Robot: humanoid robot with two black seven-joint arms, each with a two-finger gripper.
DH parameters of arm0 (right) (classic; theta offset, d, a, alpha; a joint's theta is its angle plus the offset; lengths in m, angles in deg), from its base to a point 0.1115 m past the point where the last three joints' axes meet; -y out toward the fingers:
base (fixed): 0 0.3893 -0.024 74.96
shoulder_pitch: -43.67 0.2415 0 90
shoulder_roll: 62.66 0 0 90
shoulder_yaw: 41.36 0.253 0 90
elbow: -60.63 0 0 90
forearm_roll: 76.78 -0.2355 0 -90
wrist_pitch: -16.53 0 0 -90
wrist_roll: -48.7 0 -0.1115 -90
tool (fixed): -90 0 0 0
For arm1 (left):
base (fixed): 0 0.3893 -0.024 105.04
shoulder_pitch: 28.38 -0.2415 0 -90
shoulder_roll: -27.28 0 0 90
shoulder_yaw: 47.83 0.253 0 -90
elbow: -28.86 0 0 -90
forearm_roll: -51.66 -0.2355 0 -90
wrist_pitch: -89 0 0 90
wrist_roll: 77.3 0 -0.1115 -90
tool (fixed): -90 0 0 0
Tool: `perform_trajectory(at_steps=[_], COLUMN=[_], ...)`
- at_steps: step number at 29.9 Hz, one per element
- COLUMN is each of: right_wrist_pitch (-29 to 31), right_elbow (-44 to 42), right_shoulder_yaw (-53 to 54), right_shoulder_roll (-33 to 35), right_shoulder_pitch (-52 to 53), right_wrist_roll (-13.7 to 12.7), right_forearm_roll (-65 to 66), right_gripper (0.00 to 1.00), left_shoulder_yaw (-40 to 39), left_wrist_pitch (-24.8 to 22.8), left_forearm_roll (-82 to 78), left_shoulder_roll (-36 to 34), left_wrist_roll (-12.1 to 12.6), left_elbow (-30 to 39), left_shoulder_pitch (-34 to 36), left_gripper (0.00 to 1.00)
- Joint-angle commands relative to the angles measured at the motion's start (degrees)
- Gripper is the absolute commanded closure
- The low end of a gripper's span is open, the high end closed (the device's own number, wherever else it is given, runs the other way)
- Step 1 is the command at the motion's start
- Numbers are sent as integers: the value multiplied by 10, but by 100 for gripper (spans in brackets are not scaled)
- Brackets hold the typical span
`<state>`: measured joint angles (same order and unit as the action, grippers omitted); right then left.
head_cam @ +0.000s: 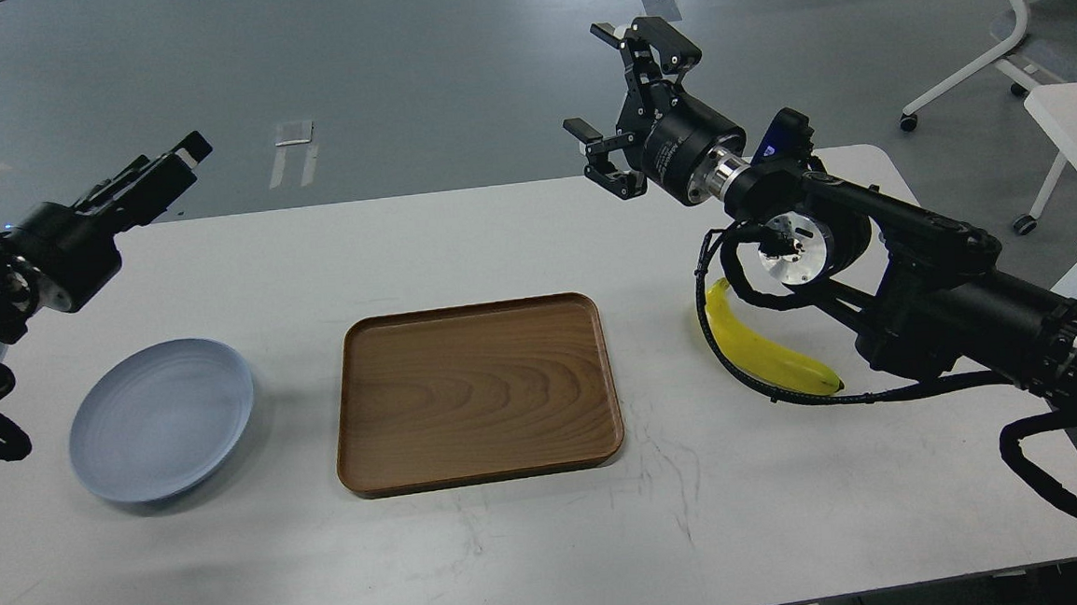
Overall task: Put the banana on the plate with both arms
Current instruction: 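Lower the left gripper toward the rim of the light blue plate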
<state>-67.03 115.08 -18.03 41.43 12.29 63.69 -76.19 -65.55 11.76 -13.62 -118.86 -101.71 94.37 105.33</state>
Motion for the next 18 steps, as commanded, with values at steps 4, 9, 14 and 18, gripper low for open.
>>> perform_trajectory(at_steps=[4,9,14,18], right_wrist_pitch=[0,0,0,-1], right_elbow=[-5,-5,-5,-4], right_shoulder_yaw=[-7,-8,-8,-8], right_shoulder_roll=[-5,-10,-10,-10], right_shoulder_pitch=[35,40,40,43], right_wrist_roll=[-6,-7,-7,-7], right_forearm_roll=[-3,-3,-3,-4], right_gripper=[0,0,0,0], left_shoulder_yaw=[38,67,73,73], left_wrist_pitch=[11,64,94,96], left_forearm_roll=[-4,-27,-78,-79], left_shoulder_roll=[-57,-59,-52,-51], left_wrist_roll=[2,2,2,2], left_elbow=[-5,-10,-61,-75], left_shoulder_pitch=[-37,-79,-107,-113], left_gripper=[3,3,3,3])
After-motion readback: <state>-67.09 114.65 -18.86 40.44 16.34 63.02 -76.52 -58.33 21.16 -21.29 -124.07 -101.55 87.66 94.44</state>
